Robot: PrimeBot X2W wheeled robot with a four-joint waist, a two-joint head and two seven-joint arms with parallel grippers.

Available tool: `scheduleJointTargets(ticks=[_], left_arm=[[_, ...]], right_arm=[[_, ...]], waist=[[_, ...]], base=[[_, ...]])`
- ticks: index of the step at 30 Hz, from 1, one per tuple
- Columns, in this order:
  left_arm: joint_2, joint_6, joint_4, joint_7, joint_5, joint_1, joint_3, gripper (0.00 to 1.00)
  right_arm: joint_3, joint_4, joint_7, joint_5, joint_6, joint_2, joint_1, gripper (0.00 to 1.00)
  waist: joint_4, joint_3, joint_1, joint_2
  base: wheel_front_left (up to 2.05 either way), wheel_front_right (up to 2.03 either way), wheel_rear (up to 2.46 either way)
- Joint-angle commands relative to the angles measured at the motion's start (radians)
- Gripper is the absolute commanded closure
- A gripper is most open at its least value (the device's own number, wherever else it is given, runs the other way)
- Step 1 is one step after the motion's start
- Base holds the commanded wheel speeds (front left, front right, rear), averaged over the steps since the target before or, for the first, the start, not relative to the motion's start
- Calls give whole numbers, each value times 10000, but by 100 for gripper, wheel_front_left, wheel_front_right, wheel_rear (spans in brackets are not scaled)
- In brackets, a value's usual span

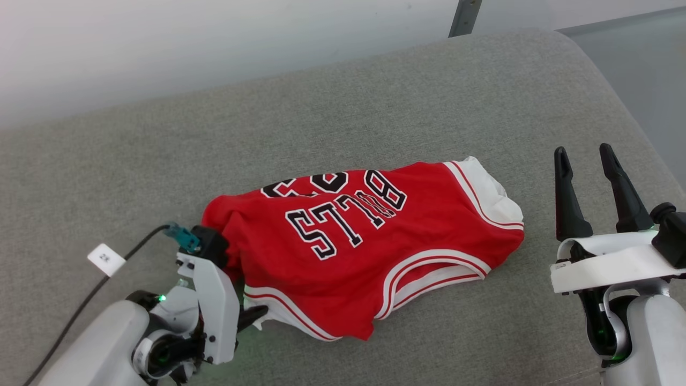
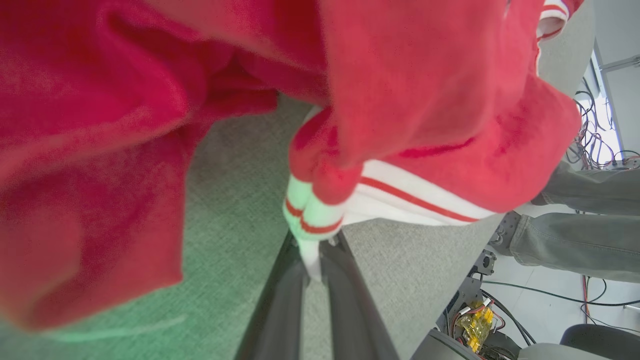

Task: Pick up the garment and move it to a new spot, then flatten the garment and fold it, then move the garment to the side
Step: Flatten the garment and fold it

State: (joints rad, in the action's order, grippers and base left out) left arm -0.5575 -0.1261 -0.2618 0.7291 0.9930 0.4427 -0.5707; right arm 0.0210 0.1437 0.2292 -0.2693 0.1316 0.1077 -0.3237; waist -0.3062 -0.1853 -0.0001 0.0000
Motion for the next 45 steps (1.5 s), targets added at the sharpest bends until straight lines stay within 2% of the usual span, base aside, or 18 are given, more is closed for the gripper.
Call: scheduleJointTargets(ticks=[1,5,11,12,13,18,19,21,24,27,38,45], left_arm=[[-77,-47,-81,-97,101,144,-25,100],[-262,-55,-115,-88,438,370,-24,100],[-1086,-51,-61,79,576,462,106,100],[-1086,-51,-61,79,576,462,106,100],[-1417,-47,-54,128,608,387,220,100],[-2347,127,6,470,312,224,276,100],[-2347,127,6,470,312,224,276,100],[-2854,275,-34,617,91,124,286,100],[-3184,440,-156,707,-76,19,281,100],[-3246,489,-261,641,-111,-31,282,100],[-2903,474,-1181,54,-199,-37,250,100],[-2350,630,-10,573,401,781,435,100]], right_arm=[[-50,-44,89,78,-18,9,-23,0],[-207,-104,173,125,-18,42,115,0],[-433,-69,208,148,-18,93,340,0],[-433,-69,208,148,-18,93,340,0],[-501,-44,163,133,-18,110,403,0],[-624,-6,32,102,-18,169,592,0],[-624,-6,32,102,-18,169,592,0],[-642,3,-51,79,-18,179,688,0],[-595,3,-81,71,-18,164,733,0],[-538,9,-135,54,-18,150,719,0],[-352,62,-130,-17,-18,200,653,0],[-556,-35,-88,110,-18,179,792,0]], waist=[[40,1,1,0],[191,70,1,0],[497,297,1,0],[497,297,1,0],[610,381,1,0],[871,548,1,0],[871,548,1,0],[970,600,1,0],[1028,637,1,0],[1043,654,1,0],[1011,542,1,0],[1082,523,1,0]], base=[[0,0,0],[0,0,0],[0,0,0],[0,0,0],[0,0,0],[0,0,0],[0,0,0],[0,0,0],[0,0,0],[0,0,0],[0,0,0],[0,0,0]])
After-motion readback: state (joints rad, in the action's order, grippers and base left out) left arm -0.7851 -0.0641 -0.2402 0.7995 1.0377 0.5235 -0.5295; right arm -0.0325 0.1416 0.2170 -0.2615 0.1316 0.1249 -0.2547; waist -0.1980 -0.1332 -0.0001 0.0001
